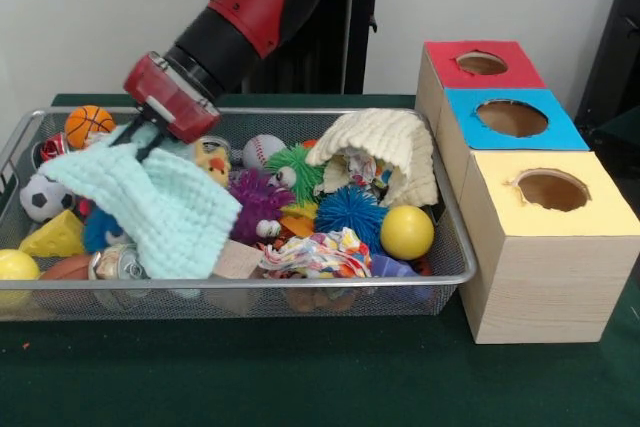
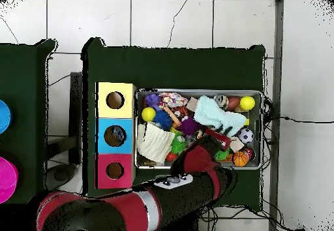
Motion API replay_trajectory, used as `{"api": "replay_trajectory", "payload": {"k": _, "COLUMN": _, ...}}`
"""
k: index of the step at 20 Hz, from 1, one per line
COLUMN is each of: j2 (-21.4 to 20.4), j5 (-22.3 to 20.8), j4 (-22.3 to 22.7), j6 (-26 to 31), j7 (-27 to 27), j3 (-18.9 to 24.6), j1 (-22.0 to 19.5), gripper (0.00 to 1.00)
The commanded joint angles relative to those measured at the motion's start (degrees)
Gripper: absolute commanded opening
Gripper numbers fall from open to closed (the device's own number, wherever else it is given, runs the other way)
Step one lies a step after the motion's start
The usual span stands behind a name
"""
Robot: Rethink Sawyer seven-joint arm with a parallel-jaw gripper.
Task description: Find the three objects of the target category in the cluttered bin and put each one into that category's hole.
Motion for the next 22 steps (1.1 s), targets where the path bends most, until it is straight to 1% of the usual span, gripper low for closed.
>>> {"api": "replay_trajectory", "payload": {"k": 1, "j2": -8.83, "j5": -9.62, "j4": -3.8, "j6": 12.53, "j7": -0.92, "j3": 4.36, "j1": -7.3, "gripper": 0.0}}
{"api": "replay_trajectory", "payload": {"k": 4, "j2": -11.94, "j5": -14.02, "j4": -5.1, "j6": 15.5, "j7": -1.56, "j3": 5.35, "j1": -10.04, "gripper": 0.0}}
{"api": "replay_trajectory", "payload": {"k": 9, "j2": -13.72, "j5": -18.39, "j4": -6.38, "j6": 17.02, "j7": -1.13, "j3": 6.32, "j1": -12.83, "gripper": 0.0}}
{"api": "replay_trajectory", "payload": {"k": 11, "j2": -14.21, "j5": -20.24, "j4": -6.86, "j6": 18.51, "j7": -1.18, "j3": 8.52, "j1": -14.59, "gripper": 0.0}}
{"api": "replay_trajectory", "payload": {"k": 12, "j2": -15.06, "j5": -21.88, "j4": -7.17, "j6": 20.69, "j7": -1.68, "j3": 12.11, "j1": -17.07, "gripper": 0.0}}
{"api": "replay_trajectory", "payload": {"k": 13, "j2": -15.4, "j5": -22.63, "j4": -7.23, "j6": 22.42, "j7": -1.84, "j3": 14.41, "j1": -18.52, "gripper": 0.0}}
{"api": "replay_trajectory", "payload": {"k": 14, "j2": -16.7, "j5": -23.99, "j4": -6.61, "j6": 26.19, "j7": -2.76, "j3": 19.69, "j1": -21.78, "gripper": 0.0}}
{"api": "replay_trajectory", "payload": {"k": 15, "j2": -17.18, "j5": -24.98, "j4": -6.35, "j6": 27.22, "j7": -2.9, "j3": 22.2, "j1": -23.34, "gripper": 0.0}}
{"api": "replay_trajectory", "payload": {"k": 16, "j2": -19.89, "j5": -27.89, "j4": -4.47, "j6": 31.08, "j7": -5.08, "j3": 32.07, "j1": -30.35, "gripper": 0.0}}
{"api": "replay_trajectory", "payload": {"k": 17, "j2": -20.32, "j5": -28.94, "j4": -3.82, "j6": 32.15, "j7": -5.8, "j3": 35.66, "j1": -32.94, "gripper": 0.0}}
{"api": "replay_trajectory", "payload": {"k": 18, "j2": -21.2, "j5": -31.32, "j4": -2.36, "j6": 33.2, "j7": -7.3, "j3": 42.73, "j1": -38.2, "gripper": 0.0}}
{"api": "replay_trajectory", "payload": {"k": 19, "j2": -21.3, "j5": -31.8, "j4": -1.51, "j6": 33.98, "j7": -7.71, "j3": 46.05, "j1": -40.74, "gripper": 0.0}}
{"api": "replay_trajectory", "payload": {"k": 20, "j2": -21.28, "j5": -32.11, "j4": -0.58, "j6": 35.93, "j7": -8.89, "j3": 50.19, "j1": -43.81, "gripper": 0.0}}
{"api": "replay_trajectory", "payload": {"k": 22, "j2": -21.05, "j5": -32.06, "j4": 0.63, "j6": 38.59, "j7": -10.0, "j3": 54.87, "j1": -47.11, "gripper": 0.0}}
